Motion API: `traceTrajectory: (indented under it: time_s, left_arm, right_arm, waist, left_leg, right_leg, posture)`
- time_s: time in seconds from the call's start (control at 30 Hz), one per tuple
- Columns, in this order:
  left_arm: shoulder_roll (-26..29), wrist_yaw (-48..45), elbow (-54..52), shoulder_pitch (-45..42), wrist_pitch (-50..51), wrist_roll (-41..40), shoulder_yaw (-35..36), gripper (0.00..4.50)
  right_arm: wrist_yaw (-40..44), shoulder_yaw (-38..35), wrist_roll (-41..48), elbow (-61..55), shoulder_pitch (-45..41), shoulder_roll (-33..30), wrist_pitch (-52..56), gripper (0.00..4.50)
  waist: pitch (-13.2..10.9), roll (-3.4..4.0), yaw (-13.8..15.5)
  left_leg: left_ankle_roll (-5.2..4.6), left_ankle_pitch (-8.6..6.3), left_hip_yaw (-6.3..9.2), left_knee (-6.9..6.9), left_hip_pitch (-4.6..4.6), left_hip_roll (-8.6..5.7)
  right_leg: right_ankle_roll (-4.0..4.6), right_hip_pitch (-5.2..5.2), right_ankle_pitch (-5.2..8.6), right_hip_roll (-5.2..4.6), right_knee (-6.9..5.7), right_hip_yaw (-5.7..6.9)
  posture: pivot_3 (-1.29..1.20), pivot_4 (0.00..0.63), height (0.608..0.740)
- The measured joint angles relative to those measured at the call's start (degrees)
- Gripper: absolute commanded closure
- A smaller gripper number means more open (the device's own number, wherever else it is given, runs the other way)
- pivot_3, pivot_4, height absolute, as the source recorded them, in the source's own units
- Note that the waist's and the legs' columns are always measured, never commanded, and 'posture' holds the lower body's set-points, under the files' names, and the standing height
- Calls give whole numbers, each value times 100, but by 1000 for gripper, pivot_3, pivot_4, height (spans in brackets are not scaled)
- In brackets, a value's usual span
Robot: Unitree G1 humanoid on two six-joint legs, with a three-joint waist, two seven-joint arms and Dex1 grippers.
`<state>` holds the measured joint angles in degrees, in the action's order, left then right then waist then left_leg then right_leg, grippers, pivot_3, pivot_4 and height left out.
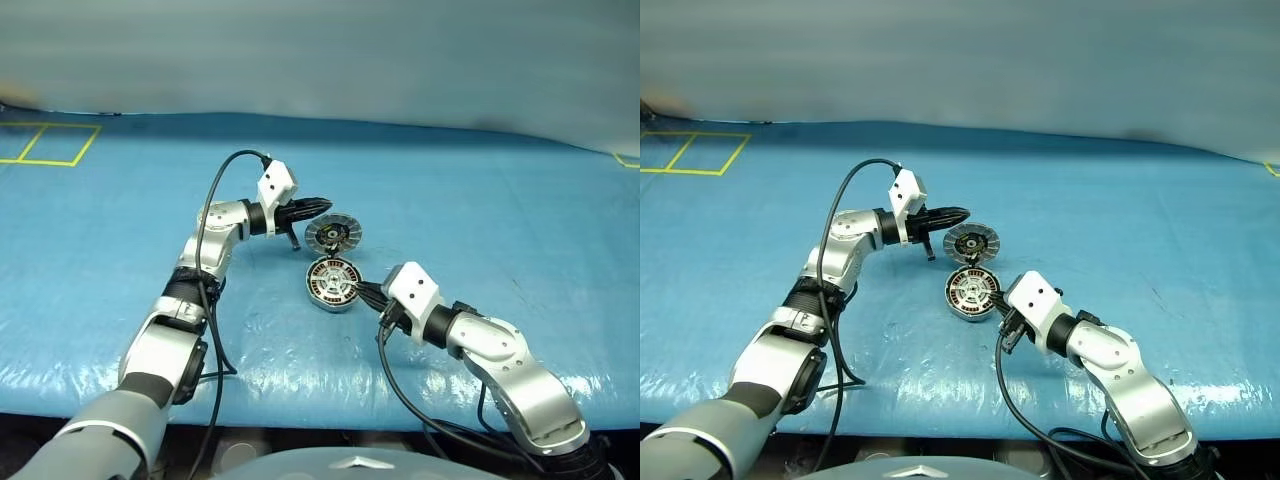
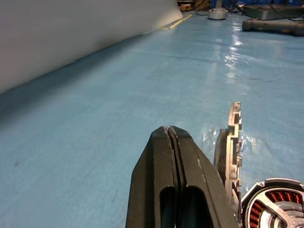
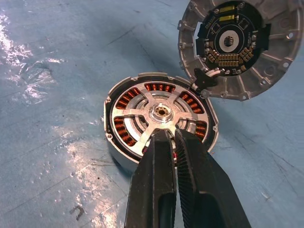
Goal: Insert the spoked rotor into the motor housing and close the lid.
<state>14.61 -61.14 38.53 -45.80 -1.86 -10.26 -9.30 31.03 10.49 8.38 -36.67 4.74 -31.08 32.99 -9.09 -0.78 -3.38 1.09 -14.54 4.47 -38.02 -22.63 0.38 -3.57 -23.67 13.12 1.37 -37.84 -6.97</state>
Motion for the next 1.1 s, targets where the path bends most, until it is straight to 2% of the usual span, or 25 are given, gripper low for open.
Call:
traceTrajectory:
  time_s: [0.23,0.37,0.63,0.83,1.03,1.1]
  left_arm:
    - [198,-1217,-331,233,-404,394,-795,4500]
    - [353,-1547,-925,596,-603,518,-1088,4500]
    - [386,-1554,-1168,914,-631,695,-1293,4500]
    - [550,-1663,-1652,1312,-206,461,-1273,4500]
    - [719,-1290,-2134,1686,-68,393,-1115,4500]
    - [771,-1109,-2568,1912,162,141,-864,4500]
  right_arm:
    - [-138,-72,-16,-119,151,1,17,4269]
    - [-113,-451,206,-304,307,-2,43,4269]
    - [-93,-767,319,-375,338,-216,131,4269]
    - [-190,-480,190,-189,58,-26,-2,4269]
    - [-241,-369,111,-81,-167,124,-55,4269]
    - [-215,-345,114,-20,-252,134,-70,4269]
  waist:
    - [-1,0,-23]
    - [-1,0,-6]
    - [-1,0,-22]
    - [0,1,-26]
    - [0,1,-17]
    - [-1,1,-18]
  left_leg:
    - [0,0,0,4,-1,2]
    - [0,0,0,0,-1,1]
    - [-1,0,0,-3,3,2]
    - [-1,0,0,-2,4,5]
    - [-1,1,-1,-7,5,6]
    - [-1,1,0,-5,3,9]
  right_leg:
    - [2,-2,1,1,0,-1]
    - [2,2,1,-1,0,-2]
    - [0,3,0,2,-3,-3]
    - [1,3,1,2,-4,-2]
    - [-2,5,-1,1,-5,-2]
    - [-1,1,0,1,-7,-2]
  posture:
    - [0,150,740]
    - [0,150,740]
    - [0,150,740]
    - [0,150,740]
    - [0,150,740]
    - [0,150,740]
